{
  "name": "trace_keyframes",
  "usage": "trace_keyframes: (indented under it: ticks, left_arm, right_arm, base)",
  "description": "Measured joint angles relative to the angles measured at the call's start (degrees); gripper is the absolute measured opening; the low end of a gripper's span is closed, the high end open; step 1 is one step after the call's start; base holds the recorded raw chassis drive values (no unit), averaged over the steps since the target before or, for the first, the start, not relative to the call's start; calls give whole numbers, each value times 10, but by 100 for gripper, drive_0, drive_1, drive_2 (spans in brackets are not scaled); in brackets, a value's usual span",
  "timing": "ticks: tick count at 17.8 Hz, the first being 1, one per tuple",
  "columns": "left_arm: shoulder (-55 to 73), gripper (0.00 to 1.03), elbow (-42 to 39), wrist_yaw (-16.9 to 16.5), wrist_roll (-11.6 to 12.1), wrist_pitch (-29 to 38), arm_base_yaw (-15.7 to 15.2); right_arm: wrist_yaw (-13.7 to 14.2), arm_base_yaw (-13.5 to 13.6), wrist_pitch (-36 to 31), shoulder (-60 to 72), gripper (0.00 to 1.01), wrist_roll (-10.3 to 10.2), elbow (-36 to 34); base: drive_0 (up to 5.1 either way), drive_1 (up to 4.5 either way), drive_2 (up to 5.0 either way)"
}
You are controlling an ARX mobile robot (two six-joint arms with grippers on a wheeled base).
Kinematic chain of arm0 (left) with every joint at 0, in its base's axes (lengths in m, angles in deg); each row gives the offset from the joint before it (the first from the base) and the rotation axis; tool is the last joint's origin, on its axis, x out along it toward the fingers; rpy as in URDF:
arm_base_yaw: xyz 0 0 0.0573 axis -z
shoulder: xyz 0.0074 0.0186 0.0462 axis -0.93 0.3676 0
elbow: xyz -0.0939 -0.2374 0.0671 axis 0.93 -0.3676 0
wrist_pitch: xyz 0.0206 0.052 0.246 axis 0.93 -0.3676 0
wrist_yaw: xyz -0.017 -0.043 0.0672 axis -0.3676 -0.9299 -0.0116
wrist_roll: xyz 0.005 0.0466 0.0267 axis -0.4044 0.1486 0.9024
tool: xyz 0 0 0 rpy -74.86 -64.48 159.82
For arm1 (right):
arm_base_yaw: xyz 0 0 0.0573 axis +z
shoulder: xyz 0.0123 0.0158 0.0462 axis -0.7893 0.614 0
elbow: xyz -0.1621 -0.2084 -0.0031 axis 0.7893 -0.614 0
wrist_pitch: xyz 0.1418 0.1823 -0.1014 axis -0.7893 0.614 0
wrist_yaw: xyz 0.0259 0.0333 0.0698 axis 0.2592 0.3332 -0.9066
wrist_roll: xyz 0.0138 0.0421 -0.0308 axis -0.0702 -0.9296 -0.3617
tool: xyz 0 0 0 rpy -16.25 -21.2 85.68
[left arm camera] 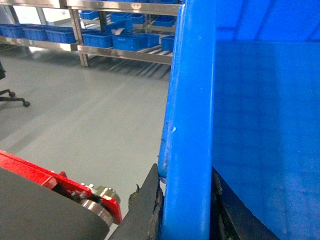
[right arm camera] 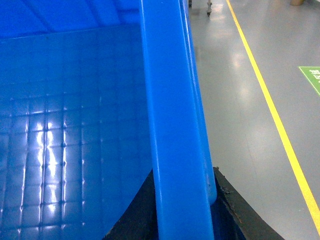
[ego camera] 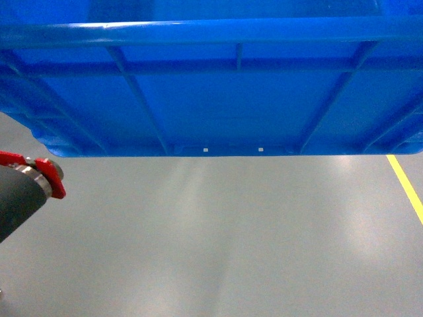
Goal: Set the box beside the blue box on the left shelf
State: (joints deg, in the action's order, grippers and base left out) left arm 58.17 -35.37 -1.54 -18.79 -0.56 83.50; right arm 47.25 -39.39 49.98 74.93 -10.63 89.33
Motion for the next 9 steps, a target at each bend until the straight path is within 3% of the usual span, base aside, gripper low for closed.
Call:
trace_keyframes:
  ticks: [6, 9]
  left_arm:
    - [0, 15, 0, 0, 0, 0, 0]
    - [-1, 15, 0, 1, 0, 4, 2]
  right_arm:
    - [0, 0, 1, 0, 21, 0, 0]
    - [3, 0, -1, -3, 21, 0, 0]
  base:
    - [-160, -160, -160]
    - [21, 438, -395]
